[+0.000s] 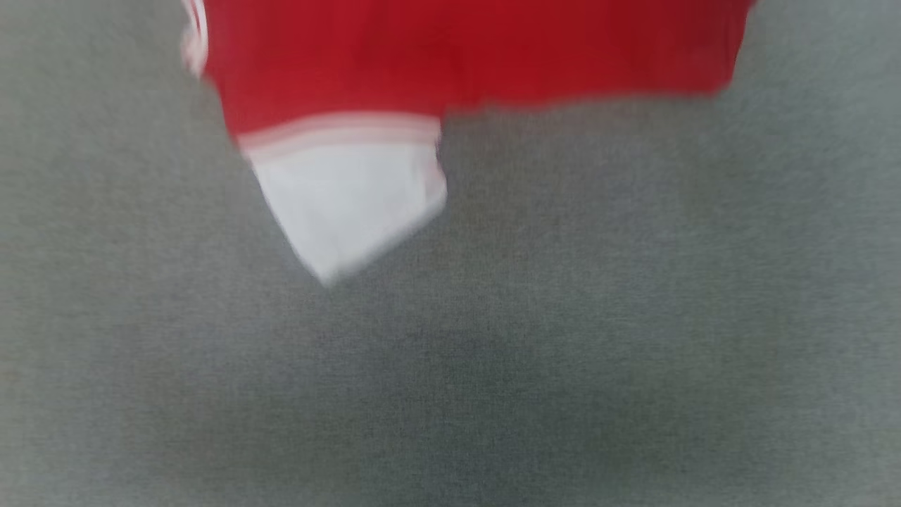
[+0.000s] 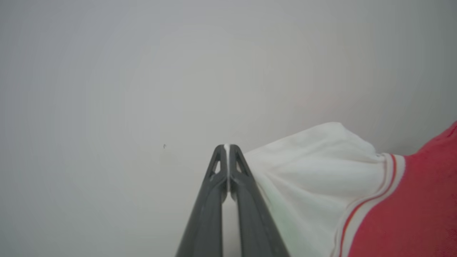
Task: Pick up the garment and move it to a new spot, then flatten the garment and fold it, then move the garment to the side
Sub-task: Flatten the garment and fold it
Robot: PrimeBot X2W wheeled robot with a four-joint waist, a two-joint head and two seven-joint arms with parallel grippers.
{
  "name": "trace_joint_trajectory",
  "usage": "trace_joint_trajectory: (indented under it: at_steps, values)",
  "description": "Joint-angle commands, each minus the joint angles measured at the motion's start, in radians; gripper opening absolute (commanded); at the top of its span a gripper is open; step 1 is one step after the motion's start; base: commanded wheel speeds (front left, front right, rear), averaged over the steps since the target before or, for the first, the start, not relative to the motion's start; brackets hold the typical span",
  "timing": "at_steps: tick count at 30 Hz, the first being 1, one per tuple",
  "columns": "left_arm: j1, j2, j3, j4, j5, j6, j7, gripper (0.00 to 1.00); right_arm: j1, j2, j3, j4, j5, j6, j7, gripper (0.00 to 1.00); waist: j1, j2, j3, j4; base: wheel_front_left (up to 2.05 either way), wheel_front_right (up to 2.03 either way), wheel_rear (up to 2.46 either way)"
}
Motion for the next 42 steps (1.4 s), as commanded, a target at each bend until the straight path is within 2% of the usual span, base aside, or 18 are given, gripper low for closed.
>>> trace_joint_trajectory:
  at_steps: [1, 7, 12, 16, 23, 29, 33, 36, 42]
  values:
    - [-0.053, -0.013, 0.005, 0.033, 0.033, 0.000, -0.050, 0.00, -0.036, 0.010, -0.021, 0.038, -0.033, 0.000, -0.056, 0.00, 0.0000, 0.0000, 0.077, 0.003, 0.00, 0.00, 0.00]
    - [-0.188, -0.076, 0.014, 0.155, 0.108, 0.006, -0.270, 0.00, -0.136, 0.056, -0.105, 0.187, -0.164, 0.000, -0.282, 0.00, 0.0000, 0.0000, 0.140, 0.030, 0.00, 0.00, 0.00]
    - [-0.183, -0.122, 0.006, 0.243, 0.092, -0.061, -0.351, 0.00, -0.135, 0.099, -0.126, 0.270, -0.216, 0.000, -0.337, 0.00, 0.0000, 0.0000, 0.140, 0.056, 0.00, 0.00, 0.00]
    - [-0.104, -0.150, -0.024, 0.298, 0.057, -0.134, -0.337, 0.00, -0.066, 0.109, -0.100, 0.295, -0.228, 0.000, -0.312, 0.00, 0.0000, 0.0000, 0.100, 0.078, 0.00, 0.00, 0.00]
    - [0.027, -0.155, -0.060, 0.278, -0.070, -0.162, -0.224, 0.00, 0.043, 0.106, -0.050, 0.299, -0.196, 0.000, -0.251, 0.00, 0.0000, 0.0000, 0.022, 0.090, 0.00, 0.00, 0.00]
    - [0.156, -0.082, -0.115, 0.129, -0.196, -0.163, -0.080, 0.00, 0.162, 0.091, 0.027, 0.215, -0.110, 0.000, -0.159, 0.00, 0.0000, 0.0000, -0.045, 0.088, 0.00, 0.00, 0.00]
    - [0.255, -0.023, -0.121, 0.026, -0.275, -0.160, 0.019, 0.00, 0.250, 0.044, 0.088, 0.107, -0.024, 0.000, -0.090, 0.00, 0.0000, 0.0000, -0.085, 0.087, 0.00, 0.00, 0.00]
    - [0.313, 0.009, -0.124, -0.036, -0.310, -0.139, 0.060, 0.00, 0.299, 0.012, 0.119, 0.040, 0.027, 0.000, -0.054, 0.00, 0.0000, 0.0000, -0.102, 0.087, 0.00, 0.00, 0.00]
    - [0.501, 0.123, -0.140, -0.299, -0.380, -0.006, 0.158, 0.00, 0.434, -0.109, 0.188, -0.183, 0.160, 0.000, 0.049, 0.00, 0.0000, 0.0000, -0.134, 0.085, 0.00, 0.00, 0.00]
